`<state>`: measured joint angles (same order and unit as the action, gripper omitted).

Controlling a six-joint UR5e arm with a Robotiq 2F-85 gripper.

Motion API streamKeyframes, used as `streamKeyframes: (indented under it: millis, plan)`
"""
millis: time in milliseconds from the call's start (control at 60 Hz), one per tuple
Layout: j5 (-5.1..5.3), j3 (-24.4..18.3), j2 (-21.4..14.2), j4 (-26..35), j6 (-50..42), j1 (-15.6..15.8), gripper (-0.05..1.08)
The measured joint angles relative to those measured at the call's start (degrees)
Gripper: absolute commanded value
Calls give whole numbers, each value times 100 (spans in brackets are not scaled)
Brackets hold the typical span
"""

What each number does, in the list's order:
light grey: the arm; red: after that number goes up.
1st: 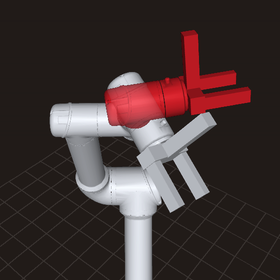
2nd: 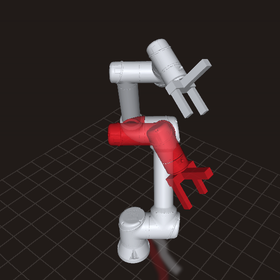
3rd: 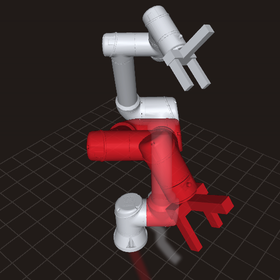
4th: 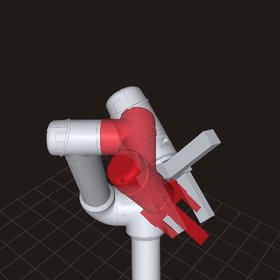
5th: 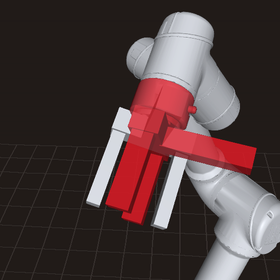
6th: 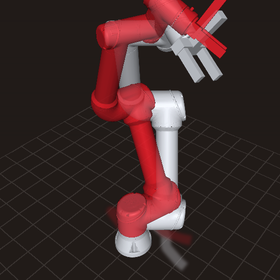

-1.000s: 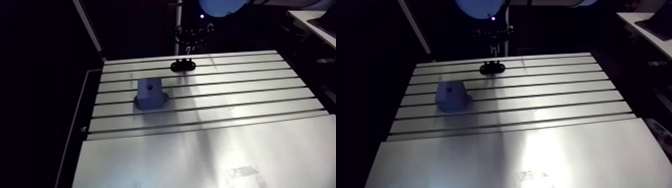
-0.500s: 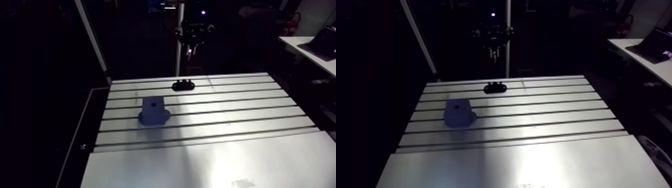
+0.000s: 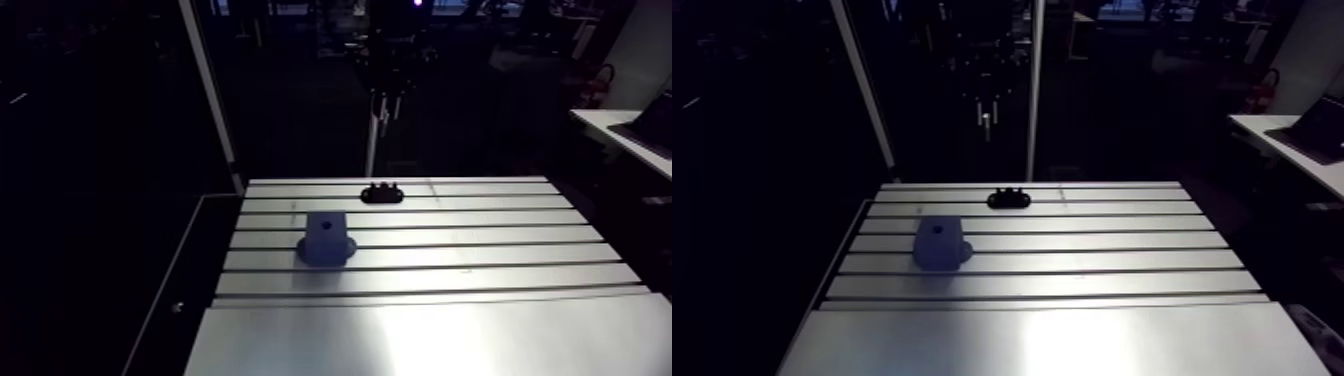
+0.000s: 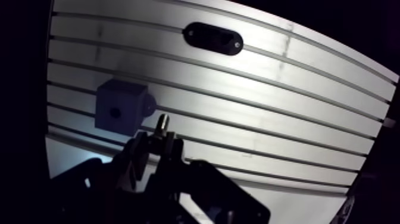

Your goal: Pick up the M10 bolt and insert it into the hex recess until seated.

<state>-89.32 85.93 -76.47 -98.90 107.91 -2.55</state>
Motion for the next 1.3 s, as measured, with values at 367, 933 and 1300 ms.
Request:
streamKeyframes:
  millis: [367,933,1300]
  plan:
    - [-16,-276,83,489,798,340,74]
    - [-431,-318,398,683,978,1032,74]
    - [-533,-360,685,636,896,1145,74]
